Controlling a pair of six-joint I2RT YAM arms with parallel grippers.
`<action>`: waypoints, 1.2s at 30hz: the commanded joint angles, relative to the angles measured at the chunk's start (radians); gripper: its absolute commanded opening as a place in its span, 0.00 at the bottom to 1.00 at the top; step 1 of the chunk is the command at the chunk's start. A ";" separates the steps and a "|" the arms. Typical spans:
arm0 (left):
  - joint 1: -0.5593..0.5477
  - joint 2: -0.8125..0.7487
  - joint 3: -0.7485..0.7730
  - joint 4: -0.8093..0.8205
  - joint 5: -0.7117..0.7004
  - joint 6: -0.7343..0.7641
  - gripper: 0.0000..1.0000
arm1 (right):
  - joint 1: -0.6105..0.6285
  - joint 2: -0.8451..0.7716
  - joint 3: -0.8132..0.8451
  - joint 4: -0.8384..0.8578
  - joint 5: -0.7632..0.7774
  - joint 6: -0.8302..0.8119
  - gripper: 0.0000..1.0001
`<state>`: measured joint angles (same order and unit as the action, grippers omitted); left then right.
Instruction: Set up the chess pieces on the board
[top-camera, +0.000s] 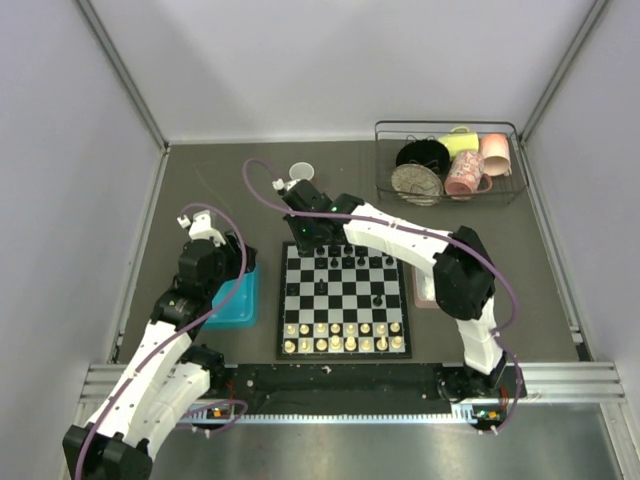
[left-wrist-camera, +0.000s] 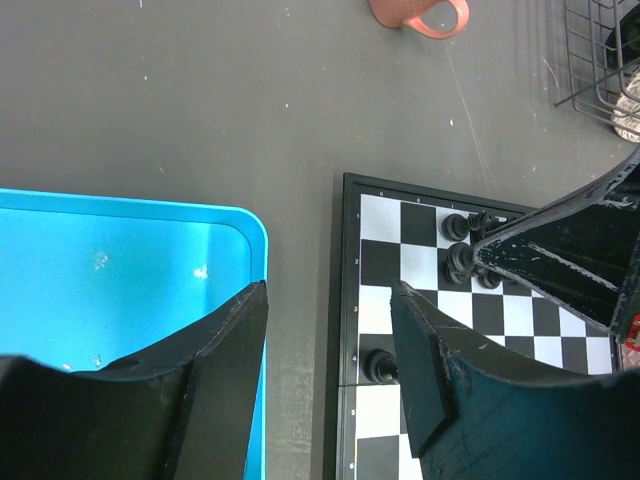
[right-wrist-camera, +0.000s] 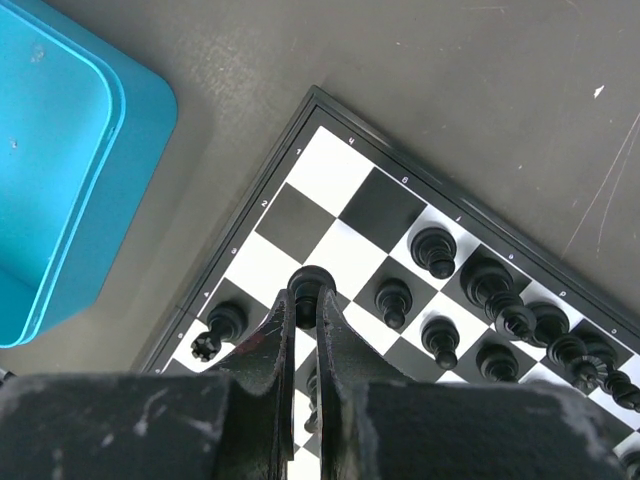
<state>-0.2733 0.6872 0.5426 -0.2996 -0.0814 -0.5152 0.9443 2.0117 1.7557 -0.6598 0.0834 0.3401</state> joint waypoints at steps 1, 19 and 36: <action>0.006 -0.017 -0.013 0.047 0.019 -0.002 0.57 | 0.008 0.041 0.013 0.008 -0.011 -0.009 0.00; 0.008 -0.014 -0.021 0.057 0.031 0.001 0.58 | 0.019 0.096 -0.001 0.008 0.029 -0.001 0.00; 0.008 -0.017 -0.021 0.059 0.034 0.003 0.58 | 0.019 0.116 -0.010 0.008 0.059 -0.001 0.00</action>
<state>-0.2707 0.6827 0.5289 -0.2916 -0.0624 -0.5152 0.9489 2.1220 1.7424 -0.6617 0.1154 0.3408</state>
